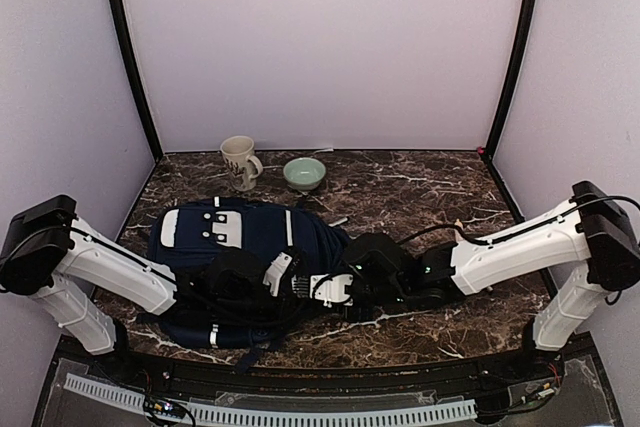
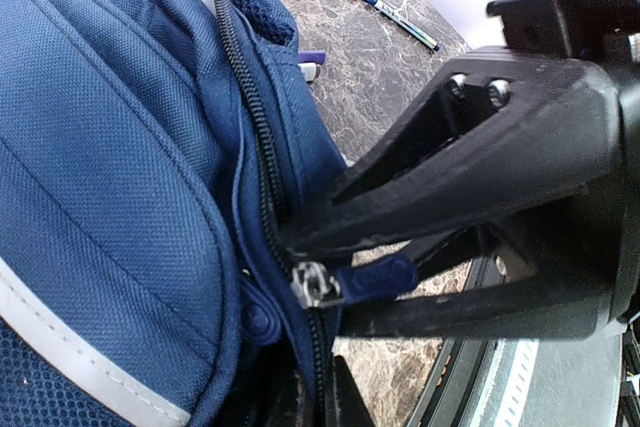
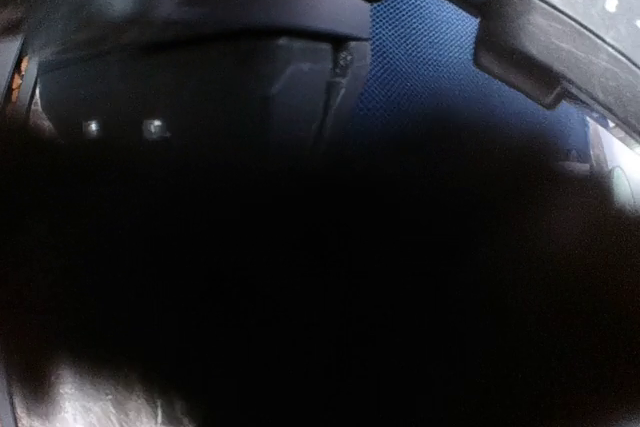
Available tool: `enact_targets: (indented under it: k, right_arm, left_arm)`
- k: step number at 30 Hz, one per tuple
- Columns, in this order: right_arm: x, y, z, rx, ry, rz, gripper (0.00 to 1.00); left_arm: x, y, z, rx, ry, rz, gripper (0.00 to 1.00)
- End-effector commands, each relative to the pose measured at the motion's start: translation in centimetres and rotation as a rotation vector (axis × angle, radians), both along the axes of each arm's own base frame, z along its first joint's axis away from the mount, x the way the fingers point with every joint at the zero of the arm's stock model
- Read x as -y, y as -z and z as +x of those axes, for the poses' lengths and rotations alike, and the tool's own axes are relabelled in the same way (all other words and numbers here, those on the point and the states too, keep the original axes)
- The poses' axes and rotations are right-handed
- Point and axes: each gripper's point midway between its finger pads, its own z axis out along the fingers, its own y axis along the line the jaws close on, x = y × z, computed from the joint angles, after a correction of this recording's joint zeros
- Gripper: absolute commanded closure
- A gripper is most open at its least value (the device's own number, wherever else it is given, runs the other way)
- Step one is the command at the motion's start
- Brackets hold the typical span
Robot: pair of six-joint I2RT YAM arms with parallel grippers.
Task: Pack the student bag
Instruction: Grab the largest pocket of the student bag, then zip the student bag into the largest pocket of the bag.
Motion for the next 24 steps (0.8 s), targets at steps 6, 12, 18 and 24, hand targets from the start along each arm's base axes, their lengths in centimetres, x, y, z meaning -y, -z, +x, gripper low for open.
enact_targets:
  k: [6,12,18,24]
  right_arm:
    - [1.2,-2.0,-0.3,-0.005,0.026,0.016,0.87]
    - [1.1,-1.9,-0.8,-0.062,0.023,0.016,0.99]
    - [1.7,-1.3,-0.6,-0.185,0.055,0.004,1.0]
    - [3.7,-0.8,0.8,-0.399,0.13,-0.008,1.0]
  left_arm:
    - [1.7,-4.4,-0.8,0.041,0.073,-0.143,1.0]
    - [1.9,-3.9,-0.9,0.031,0.081,-0.132,1.0]
    - [1.5,-3.3,-0.5,0.044,0.06,-0.089,1.0]
    - [0.4,-0.4,-0.3,0.074,0.049,0.09,1.0]
